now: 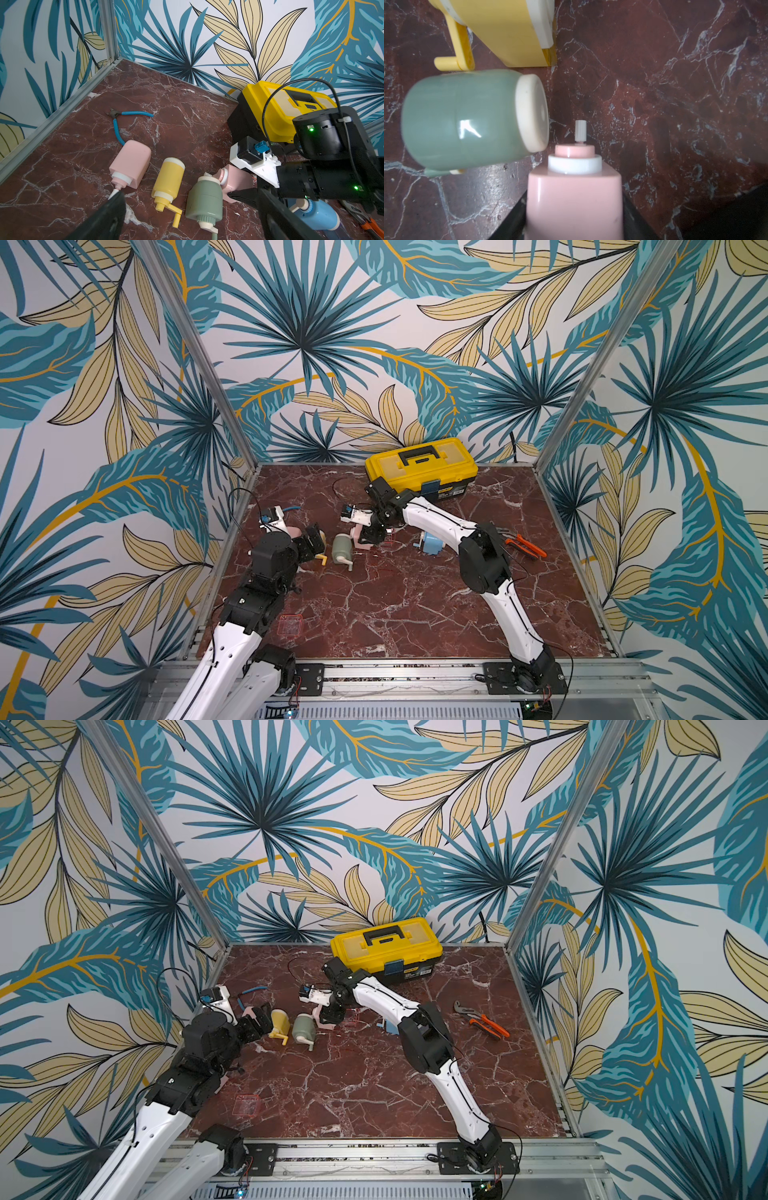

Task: Put the tray back into the pencil sharpener
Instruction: Pick up the pencil sharpener from the center of the board.

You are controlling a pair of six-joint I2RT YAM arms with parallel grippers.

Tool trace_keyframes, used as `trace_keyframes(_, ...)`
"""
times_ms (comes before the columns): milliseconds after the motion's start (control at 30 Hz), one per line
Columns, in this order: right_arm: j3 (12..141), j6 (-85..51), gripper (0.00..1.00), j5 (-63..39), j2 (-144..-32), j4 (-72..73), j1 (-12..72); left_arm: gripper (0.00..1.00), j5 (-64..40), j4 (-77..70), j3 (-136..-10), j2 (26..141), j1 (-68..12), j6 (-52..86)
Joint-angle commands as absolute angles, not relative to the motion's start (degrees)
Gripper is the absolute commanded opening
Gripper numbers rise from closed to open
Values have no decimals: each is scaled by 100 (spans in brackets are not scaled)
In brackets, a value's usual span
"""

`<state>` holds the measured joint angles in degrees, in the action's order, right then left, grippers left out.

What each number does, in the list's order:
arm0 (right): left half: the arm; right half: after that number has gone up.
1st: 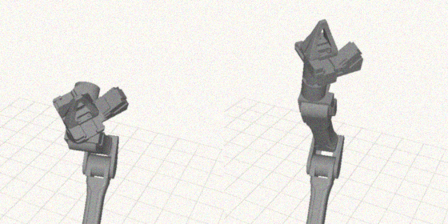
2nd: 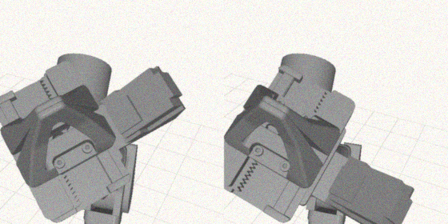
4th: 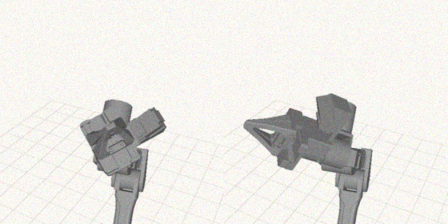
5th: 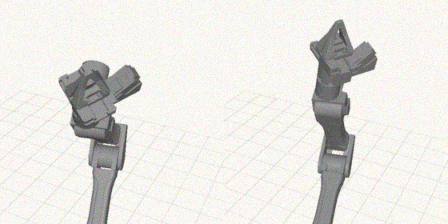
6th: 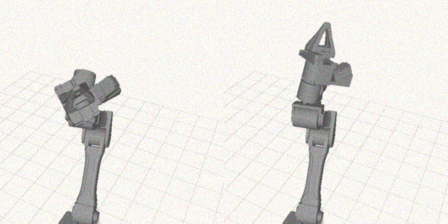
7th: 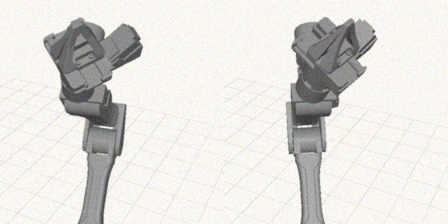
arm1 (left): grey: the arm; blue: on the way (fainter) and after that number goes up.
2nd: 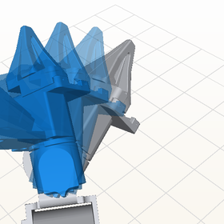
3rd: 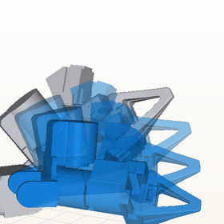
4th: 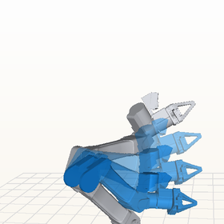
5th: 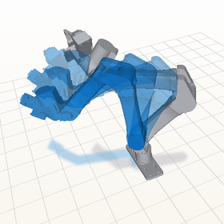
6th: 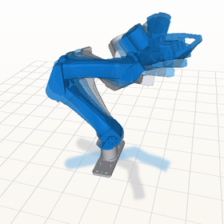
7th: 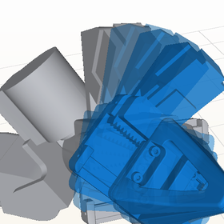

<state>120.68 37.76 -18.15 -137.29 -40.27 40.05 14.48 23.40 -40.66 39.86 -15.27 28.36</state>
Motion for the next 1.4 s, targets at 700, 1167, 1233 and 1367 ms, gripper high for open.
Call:
trace_keyframes(700, 10977, 3597, 46, -1832, -12299, -3823, 4039, 100, 1529, 2373, -4306, 3972, -1476, 2891)
trace_keyframes(1167, 7900, 4152, 46, -2277, -10145, -3185, 4282, 100, 1517, 2364, -4421, 4281, -1472, 2462)
trace_keyframes(1233, 7622, 4113, 46, -2337, -10103, -2978, 4377, 100, 1431, 2365, -4421, 4339, -1476, 2396)
trace_keyframes(1367, 7465, 4184, 45, -2434, -10317, -2807, 4570, 100, 1348, 2373, -4362, 4327, -1476, 2371)
